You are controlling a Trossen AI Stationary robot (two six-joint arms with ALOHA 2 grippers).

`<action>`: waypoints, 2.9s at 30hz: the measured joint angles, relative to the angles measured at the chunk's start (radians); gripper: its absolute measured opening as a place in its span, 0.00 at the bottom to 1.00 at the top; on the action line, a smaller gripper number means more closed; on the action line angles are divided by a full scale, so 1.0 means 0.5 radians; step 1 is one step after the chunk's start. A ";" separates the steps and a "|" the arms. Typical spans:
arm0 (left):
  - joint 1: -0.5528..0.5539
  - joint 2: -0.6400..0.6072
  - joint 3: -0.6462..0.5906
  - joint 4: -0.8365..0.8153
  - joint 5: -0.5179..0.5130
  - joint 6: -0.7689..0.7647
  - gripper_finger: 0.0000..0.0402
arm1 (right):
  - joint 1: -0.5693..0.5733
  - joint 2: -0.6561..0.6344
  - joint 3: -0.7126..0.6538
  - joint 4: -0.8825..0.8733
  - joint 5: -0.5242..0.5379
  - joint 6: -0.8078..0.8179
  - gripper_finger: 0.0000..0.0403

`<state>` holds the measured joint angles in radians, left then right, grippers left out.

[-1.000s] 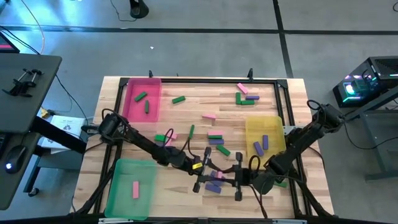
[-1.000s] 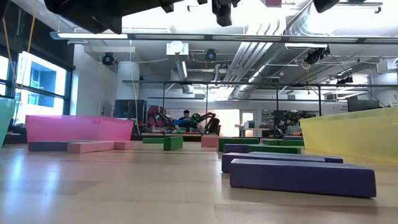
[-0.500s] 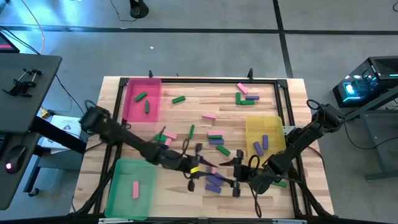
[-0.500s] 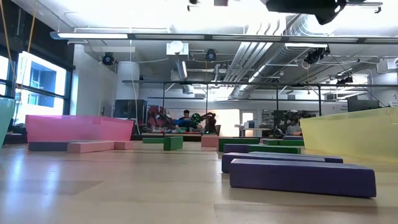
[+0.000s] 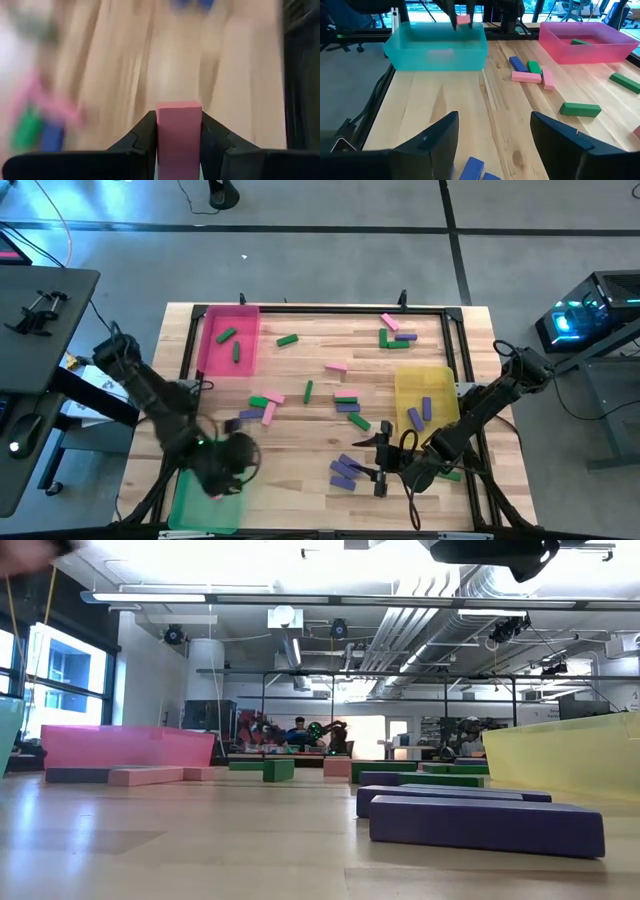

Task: Sort blocks
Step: Put the pink block into the green bin, then put the blue block into the yellow bin

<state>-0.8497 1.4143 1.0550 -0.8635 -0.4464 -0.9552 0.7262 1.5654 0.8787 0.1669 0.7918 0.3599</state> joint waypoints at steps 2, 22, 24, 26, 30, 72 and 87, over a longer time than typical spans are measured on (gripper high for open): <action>-0.107 0.021 -0.034 -0.049 0.086 -0.373 0.20 | 0.001 0.000 0.000 -0.002 0.000 -0.002 0.57; -0.221 0.161 -0.591 0.492 0.244 -1.125 0.24 | 0.001 0.000 0.000 -0.004 -0.006 0.004 0.58; -0.212 0.161 -0.590 0.449 0.224 -1.174 0.28 | 0.001 0.000 0.000 -0.005 -0.006 0.005 0.58; -0.209 0.161 -0.590 0.399 0.214 -1.233 0.33 | 0.001 0.000 0.000 -0.004 -0.006 0.005 0.58; -0.208 0.161 -0.591 0.341 0.211 -1.265 0.44 | 0.001 0.000 0.000 -0.005 -0.005 0.017 0.58; 0.069 -0.071 -0.335 1.800 -1.273 1.193 0.53 | -0.027 0.343 -0.167 -0.158 -0.497 0.433 0.58; 0.329 0.072 -0.336 1.891 -1.157 1.203 0.53 | -0.064 0.546 -0.116 -0.258 -0.510 0.645 0.57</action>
<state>-0.6853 1.4501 0.8871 0.0818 -1.0248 -0.3538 0.6944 1.8385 0.8209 0.0377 0.5368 0.6825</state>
